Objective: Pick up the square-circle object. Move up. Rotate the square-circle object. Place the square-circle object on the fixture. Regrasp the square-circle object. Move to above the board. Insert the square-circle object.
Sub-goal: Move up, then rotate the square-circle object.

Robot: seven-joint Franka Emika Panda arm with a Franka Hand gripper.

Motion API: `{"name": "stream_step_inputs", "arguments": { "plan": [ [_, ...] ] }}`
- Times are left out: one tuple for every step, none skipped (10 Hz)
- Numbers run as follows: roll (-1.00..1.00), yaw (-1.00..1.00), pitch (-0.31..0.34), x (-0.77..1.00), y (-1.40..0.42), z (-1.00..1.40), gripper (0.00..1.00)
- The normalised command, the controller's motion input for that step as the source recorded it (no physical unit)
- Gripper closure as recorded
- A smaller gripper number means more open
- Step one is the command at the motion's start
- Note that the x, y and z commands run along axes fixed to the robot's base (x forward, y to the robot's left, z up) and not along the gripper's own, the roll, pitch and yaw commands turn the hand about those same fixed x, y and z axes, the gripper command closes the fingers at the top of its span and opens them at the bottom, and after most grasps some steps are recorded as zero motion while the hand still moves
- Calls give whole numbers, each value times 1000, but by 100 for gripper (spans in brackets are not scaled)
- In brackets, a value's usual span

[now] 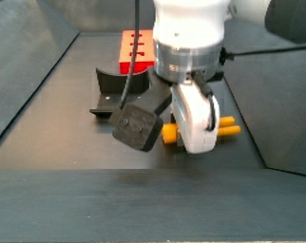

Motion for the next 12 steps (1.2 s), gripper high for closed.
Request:
{"name": "stream_step_inputs", "arguments": {
  "plan": [
    [11, -50, 38, -39, -40, 676, 100],
    [31, -45, 59, -32, -23, 554, 100],
    [41, -37, 71, -21, -16, 468, 100],
    [61, -16, 104, -12, -10, 242, 100],
    [0, 0, 0, -588, -974, 833, 100],
    [32, 17, -31, -545, -913, 753, 100],
    [70, 19, -45, -453, -759, 705, 100],
    [112, 14, -42, -328, -580, 616, 100],
    [140, 20, -32, -147, -345, 450, 100],
    [140, 21, -3, -74, -158, 288, 100],
    [0, -1000, 0, 0, 0, 0, 100],
    [-7, -1000, 1, 51, 22, -110, 100]
  ]
}}
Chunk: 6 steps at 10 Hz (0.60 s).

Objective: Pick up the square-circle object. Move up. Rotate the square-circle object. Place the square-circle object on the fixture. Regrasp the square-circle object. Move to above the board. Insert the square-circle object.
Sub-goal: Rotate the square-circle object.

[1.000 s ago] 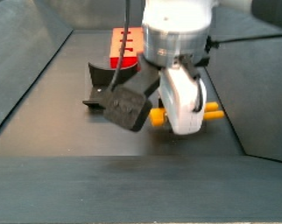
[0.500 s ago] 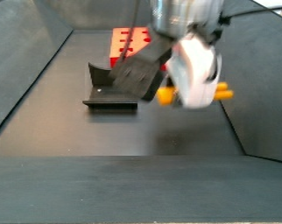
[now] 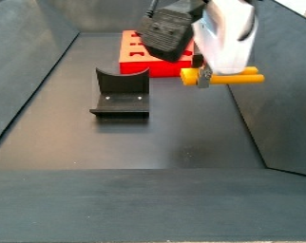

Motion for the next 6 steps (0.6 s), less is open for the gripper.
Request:
{"name": "stream_step_inputs", "arguments": {
  "plan": [
    [-12, -1000, -1, 56, 32, -98, 100],
    [-13, -1000, -3, 53, 29, -76, 100],
    [-14, -1000, -4, 46, 25, -60, 100],
    [-15, -1000, -5, 42, 21, -43, 100],
    [-16, -1000, -6, 38, 19, -34, 100],
    [-18, -1000, -7, 38, 18, -29, 100]
  ]
}}
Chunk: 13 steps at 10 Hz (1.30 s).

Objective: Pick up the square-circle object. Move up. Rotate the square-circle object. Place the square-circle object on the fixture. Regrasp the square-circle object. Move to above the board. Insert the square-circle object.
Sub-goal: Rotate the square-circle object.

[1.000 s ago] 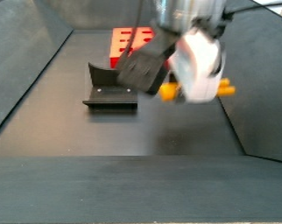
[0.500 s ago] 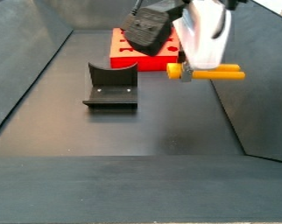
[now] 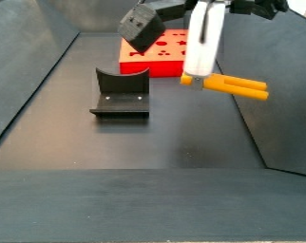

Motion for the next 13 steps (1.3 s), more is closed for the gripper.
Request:
{"name": "stream_step_inputs", "arguments": {
  "plan": [
    [-19, -1000, -7, 38, 18, -29, 100],
    [-20, -1000, -8, 38, 18, -28, 100],
    [-21, -1000, -8, 38, 18, -28, 100],
    [-22, -1000, -9, 38, 18, -28, 100],
    [-24, -1000, -9, 38, 18, -28, 100],
    [-26, -1000, -10, 38, 18, -28, 100],
    [-28, -1000, -11, 38, 18, -28, 100],
    [-31, -1000, -12, 38, 18, -28, 100],
    [-32, -1000, -13, 38, 18, -28, 100],
    [-38, -1000, -15, 37, 18, -28, 100],
    [-41, -1000, -16, 37, 19, -28, 100],
    [-48, -1000, -19, 37, 19, -28, 100],
    [-55, -1000, -22, 37, 19, -28, 100]
  ]
}}
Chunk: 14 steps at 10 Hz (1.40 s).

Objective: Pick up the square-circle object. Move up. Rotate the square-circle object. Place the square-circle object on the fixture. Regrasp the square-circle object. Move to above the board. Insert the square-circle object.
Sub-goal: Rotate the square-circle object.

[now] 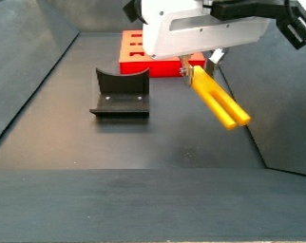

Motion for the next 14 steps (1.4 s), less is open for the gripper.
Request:
{"name": "stream_step_inputs", "arguments": {
  "plan": [
    [-67, -1000, -27, 37, 19, -28, 100],
    [-80, -1000, -32, 37, 19, -28, 100],
    [-93, -821, -37, 37, 19, -28, 100],
    [-93, -670, -37, 37, 20, -28, 100],
    [-93, -405, -37, 37, 20, -28, 100],
    [-93, -271, -37, 37, 19, -28, 100],
    [0, 0, 0, 0, 0, -1000, 100],
    [-1, 36, -11, 9, 0, -1000, 100],
    [-15, 37, -25, 18, -2, -1000, 100],
    [-28, 34, -31, 22, -3, -1000, 100],
    [-65, 23, -44, 33, 6, -1000, 100],
    [-81, 20, -47, 38, 6, -1000, 100],
    [-111, 18, -51, 47, 9, -940, 100],
    [-128, 17, -56, 49, 11, -835, 100]
  ]
}}
